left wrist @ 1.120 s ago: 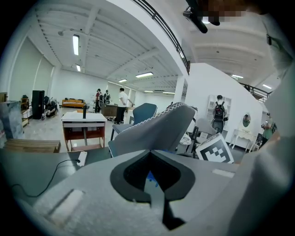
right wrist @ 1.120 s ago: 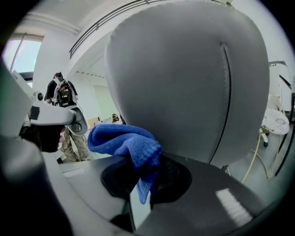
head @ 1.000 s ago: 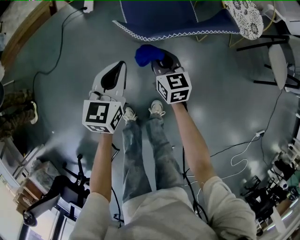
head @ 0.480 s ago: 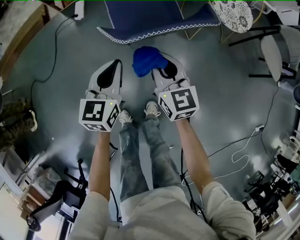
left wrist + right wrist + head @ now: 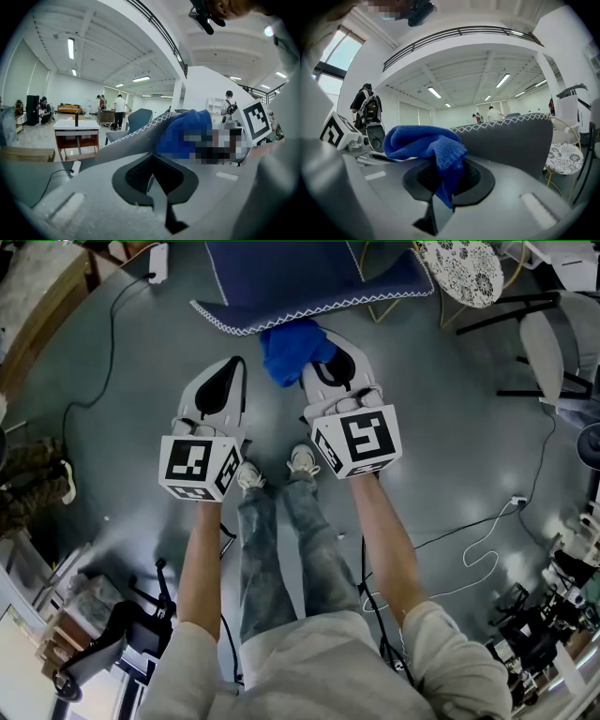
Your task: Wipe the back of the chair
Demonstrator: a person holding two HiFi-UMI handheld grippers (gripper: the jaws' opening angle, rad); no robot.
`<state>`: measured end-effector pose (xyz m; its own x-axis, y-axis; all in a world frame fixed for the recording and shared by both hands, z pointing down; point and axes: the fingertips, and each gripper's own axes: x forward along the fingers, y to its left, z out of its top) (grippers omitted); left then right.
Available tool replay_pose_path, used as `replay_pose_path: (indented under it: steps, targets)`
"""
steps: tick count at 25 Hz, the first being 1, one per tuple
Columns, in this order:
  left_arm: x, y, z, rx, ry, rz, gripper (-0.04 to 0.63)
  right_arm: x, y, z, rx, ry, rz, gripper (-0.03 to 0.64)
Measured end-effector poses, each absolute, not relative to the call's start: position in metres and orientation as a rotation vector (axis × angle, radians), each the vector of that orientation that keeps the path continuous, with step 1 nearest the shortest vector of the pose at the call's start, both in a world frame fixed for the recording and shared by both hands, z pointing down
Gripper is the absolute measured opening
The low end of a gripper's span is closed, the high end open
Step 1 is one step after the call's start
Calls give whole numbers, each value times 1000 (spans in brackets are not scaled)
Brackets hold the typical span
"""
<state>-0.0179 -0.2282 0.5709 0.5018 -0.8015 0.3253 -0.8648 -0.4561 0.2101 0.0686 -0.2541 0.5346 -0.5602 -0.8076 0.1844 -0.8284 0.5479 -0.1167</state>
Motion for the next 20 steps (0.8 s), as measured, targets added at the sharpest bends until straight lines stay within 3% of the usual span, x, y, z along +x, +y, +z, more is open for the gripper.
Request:
replay_pose_path:
  steps: [20]
  targets:
    - [-34,-239,596,2353,-1396,280,0,52,-287,657,1285,-2515,505,48]
